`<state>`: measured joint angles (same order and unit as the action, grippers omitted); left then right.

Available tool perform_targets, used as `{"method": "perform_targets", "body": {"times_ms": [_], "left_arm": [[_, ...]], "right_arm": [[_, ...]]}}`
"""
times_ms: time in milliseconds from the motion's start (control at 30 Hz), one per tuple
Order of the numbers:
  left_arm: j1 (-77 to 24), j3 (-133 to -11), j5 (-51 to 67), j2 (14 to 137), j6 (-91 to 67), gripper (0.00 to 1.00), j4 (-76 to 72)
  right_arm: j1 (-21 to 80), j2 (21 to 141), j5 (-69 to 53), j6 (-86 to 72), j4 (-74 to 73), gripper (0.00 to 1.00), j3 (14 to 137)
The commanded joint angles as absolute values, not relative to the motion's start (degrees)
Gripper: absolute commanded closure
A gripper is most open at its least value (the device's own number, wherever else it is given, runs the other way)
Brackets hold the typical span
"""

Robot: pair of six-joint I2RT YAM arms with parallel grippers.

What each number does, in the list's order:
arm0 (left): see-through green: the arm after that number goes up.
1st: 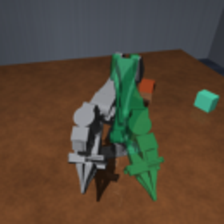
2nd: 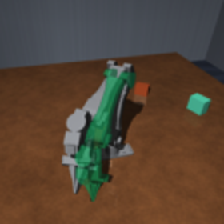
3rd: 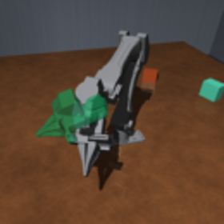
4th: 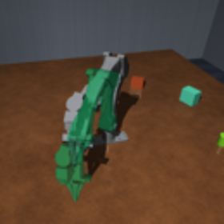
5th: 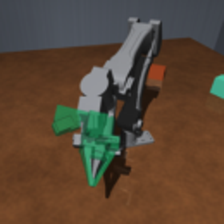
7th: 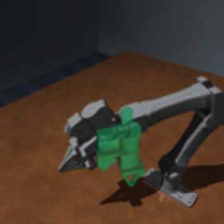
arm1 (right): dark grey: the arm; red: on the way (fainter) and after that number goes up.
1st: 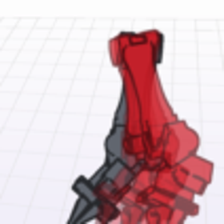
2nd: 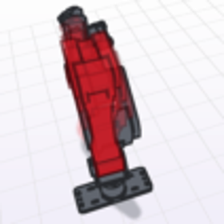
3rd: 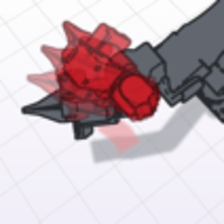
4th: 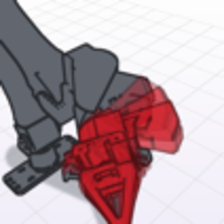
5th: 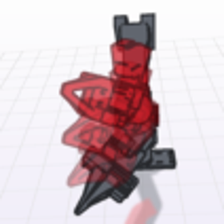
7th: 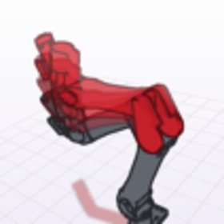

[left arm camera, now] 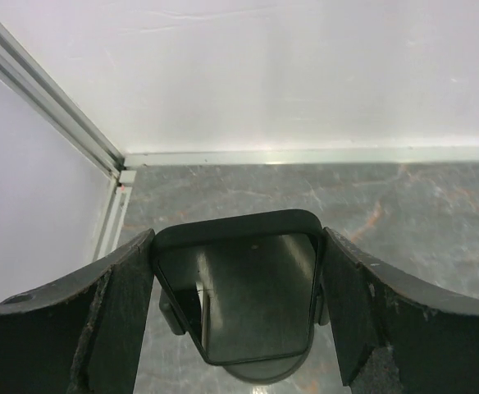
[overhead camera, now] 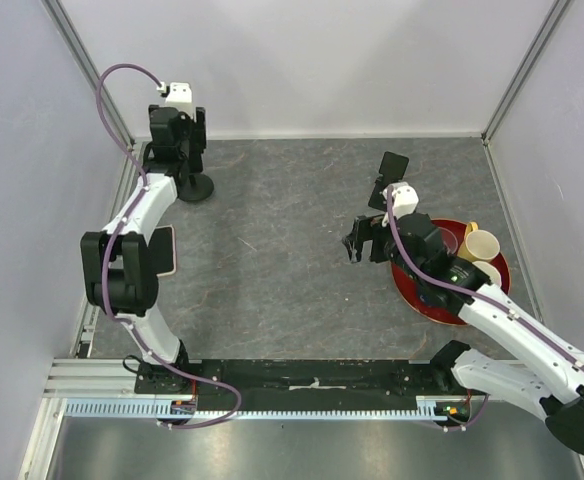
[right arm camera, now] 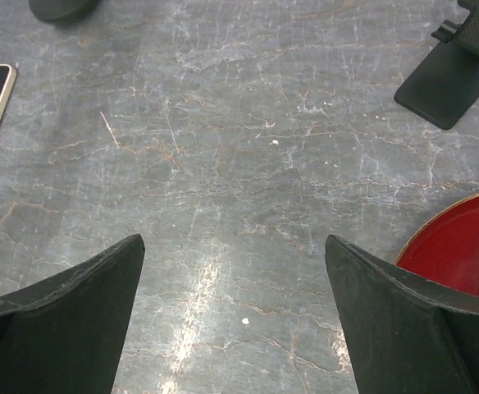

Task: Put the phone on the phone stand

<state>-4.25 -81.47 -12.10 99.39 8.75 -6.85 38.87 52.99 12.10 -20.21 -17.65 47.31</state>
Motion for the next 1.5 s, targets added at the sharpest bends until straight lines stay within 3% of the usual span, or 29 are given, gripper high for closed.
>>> {"method": "perform_targets", "body": {"times_ms": [0,133,300,633,1033,1067,1100,1167,1200,1467], "left_arm": [[-1.9,-89.0,-12.3,101.3,13.2,0.98,-24.7],[-1.1,-92.7,-16.2,106.3,17.0,0.98,-28.4],[2.6,-97.3,-13.0,111.4,15.6,0.98,-30.1],[11.2,-98.9,6.6,114.8,11.6,0.98,-29.2],[15.5,-95.9,15.6,115.7,4.0,0.97,-33.5],[15.5,-96.0,15.6,115.7,4.0,0.9,-32.8],[15.5,-96.0,15.5,115.5,3.9,0.65,-31.4],[15.5,-96.1,14.5,115.1,2.6,0.37,-29.7],[15.6,-96.1,14.7,114.5,2.5,0.1,-28.1],[15.6,-94.3,12.0,110.0,-2.2,0.07,-20.8]], "right_arm": [[38.9,54.8,12.1,-19.8,-15.3,0.02,50.9],[38.9,57.0,12.7,-18.5,-14.9,0.02,52.2],[38.8,59.3,13.0,-17.1,-13.9,0.02,53.3],[37.6,64.4,11.1,-17.3,-12.6,0.02,54.9],[36.7,66.2,9.0,-17.5,-11.8,0.02,55.6],[36.7,66.0,8.8,-17.6,-11.9,0.02,55.5],[36.7,65.7,8.6,-17.8,-11.9,0.02,55.5],[36.6,65.5,8.3,-17.9,-12.0,0.02,55.5],[36.6,65.3,7.8,-18.1,-12.0,0.02,55.5],[36.6,64.4,6.4,-19.0,-12.8,0.02,55.4]]}}
